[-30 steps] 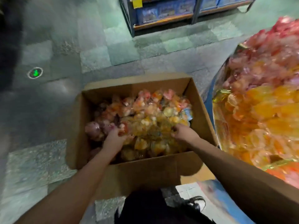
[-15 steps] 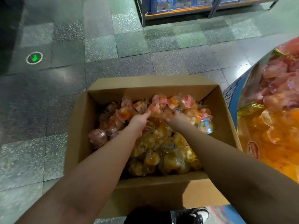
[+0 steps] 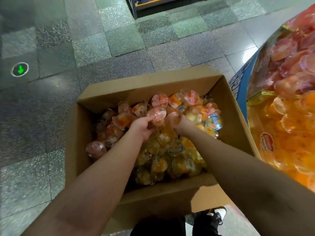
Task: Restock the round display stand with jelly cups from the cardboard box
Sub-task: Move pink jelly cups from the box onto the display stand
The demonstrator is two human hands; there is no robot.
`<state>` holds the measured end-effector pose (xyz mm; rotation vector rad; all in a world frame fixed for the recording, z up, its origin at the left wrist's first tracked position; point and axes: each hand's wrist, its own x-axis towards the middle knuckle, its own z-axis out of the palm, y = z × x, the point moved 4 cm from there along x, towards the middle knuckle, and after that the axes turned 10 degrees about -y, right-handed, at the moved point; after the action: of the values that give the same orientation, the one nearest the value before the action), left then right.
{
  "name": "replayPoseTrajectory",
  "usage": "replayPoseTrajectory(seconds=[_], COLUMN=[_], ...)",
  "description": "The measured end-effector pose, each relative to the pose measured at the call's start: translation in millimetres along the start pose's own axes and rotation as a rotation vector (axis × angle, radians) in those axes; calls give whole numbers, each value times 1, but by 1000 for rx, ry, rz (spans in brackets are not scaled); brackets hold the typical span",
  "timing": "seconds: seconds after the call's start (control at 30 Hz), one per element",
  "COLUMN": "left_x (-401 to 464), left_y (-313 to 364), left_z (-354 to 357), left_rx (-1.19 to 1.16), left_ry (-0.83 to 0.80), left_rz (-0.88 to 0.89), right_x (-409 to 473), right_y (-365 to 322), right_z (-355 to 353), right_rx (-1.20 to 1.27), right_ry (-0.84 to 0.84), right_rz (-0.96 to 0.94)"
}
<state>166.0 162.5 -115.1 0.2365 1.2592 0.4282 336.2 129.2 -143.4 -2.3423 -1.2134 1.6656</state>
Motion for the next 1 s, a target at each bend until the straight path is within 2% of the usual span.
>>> replayPoseTrajectory(seconds=[0.17, 0.23, 0.33, 0.47, 0.53, 0.63, 0.73, 0.83, 1.0], left_x=[-52, -76, -107, -138, -148, -165, -176, -185, -193], left_y=[-17, -27, -47, -76, -90, -113, -141, -176, -235], left_z=[-2, 3, 21, 64, 90, 130, 170, 208, 261], left_rx=[53, 92, 148, 200, 207, 395, 488, 587, 766], left_ry=[-26, -51, -104, -276, -349, -367, -417, -471, -542], left_rz=[59, 61, 65, 121, 119, 58, 41, 20, -19], right_x=[-45, -67, -114, -178, -207, -245, -283, -315, -355], right_y=[35, 50, 70, 101, 122, 164, 196, 239, 318], right_z=[-2, -2, -12, -20, -25, -36, -55, -68, -61], right_rx=[748, 875, 908, 1165, 1164, 1133, 1233, 1258, 1105], right_ry=[-260, -294, -307, -235, -164, -91, 25, 219, 304], right_rz=[-56, -155, -338, -481, -509, -534, -553, -428, -223])
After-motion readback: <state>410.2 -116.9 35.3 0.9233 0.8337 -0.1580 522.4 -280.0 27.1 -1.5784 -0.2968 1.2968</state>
